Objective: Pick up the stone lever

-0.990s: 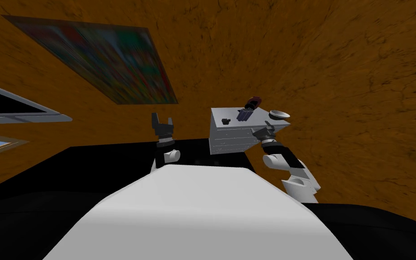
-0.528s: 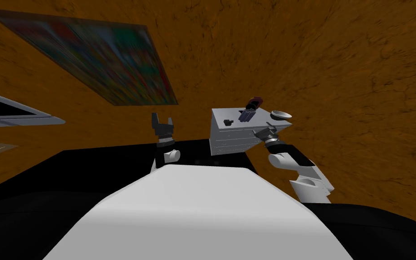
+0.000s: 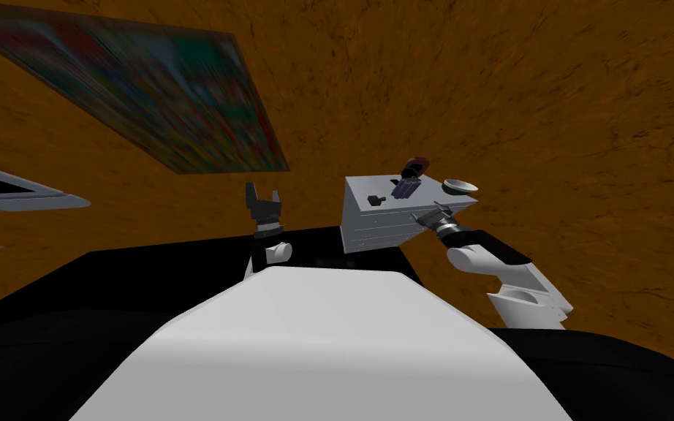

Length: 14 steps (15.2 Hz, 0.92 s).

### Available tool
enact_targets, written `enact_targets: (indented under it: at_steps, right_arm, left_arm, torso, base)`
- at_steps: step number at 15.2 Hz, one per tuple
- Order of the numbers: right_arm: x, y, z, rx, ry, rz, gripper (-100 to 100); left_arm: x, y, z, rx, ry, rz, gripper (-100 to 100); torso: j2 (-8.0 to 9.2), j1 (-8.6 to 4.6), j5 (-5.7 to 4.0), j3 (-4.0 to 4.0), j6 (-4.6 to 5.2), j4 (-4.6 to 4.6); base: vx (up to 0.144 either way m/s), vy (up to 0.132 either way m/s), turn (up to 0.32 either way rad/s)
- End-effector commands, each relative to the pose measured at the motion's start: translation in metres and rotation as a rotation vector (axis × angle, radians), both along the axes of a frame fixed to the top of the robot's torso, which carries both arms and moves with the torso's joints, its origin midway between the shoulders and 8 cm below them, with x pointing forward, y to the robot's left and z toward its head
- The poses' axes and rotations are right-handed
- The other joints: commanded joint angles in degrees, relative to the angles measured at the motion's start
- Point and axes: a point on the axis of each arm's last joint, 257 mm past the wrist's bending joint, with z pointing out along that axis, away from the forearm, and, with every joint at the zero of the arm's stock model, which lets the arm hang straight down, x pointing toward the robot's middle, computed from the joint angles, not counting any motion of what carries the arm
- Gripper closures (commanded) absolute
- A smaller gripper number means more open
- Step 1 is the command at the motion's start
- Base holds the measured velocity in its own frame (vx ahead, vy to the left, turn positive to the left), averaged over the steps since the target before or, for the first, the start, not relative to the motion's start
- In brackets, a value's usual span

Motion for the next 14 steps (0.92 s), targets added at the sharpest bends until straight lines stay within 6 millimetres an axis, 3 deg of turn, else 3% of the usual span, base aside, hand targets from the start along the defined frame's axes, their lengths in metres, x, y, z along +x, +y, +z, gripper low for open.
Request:
enact_targets:
  at_steps: [1,2,13,14]
  right_arm:
    - [-0.001,-0.003,-0.006,0.014,0.027,-0.007,-100]
    - [-0.002,-0.014,-0.003,0.054,0.054,-0.023,-100]
    - [-0.015,-0.032,-0.025,0.186,0.219,-0.08,-100]
    - [-0.017,-0.04,-0.019,0.228,0.236,-0.098,-100]
  left_arm:
    - [0.0,0.0,0.0,0.0,0.0,0.0,0]
    - [0.0,0.0,0.0,0.0,0.0,0.0,0]
    - [0.0,0.0,0.0,0.0,0.0,0.0,0]
    - [0.0,0.0,0.0,0.0,0.0,0.0,0]
  torso:
    - [0.0,0.0,0.0,0.0,0.0,0.0]
    - [0.05,-0.09,-0.02,0.03,-0.01,0.01]
    - [-0.02,-0.02,-0.01,-0.01,-0.01,0.0]
    - [0.0,-0.09,-0.02,0.0,-0.01,0.0]
  base:
    - [0.027,0.05,-0.011]
    - [0.054,0.089,-0.054]
    - [0.053,0.08,-0.043]
    - [0.064,0.085,-0.038]
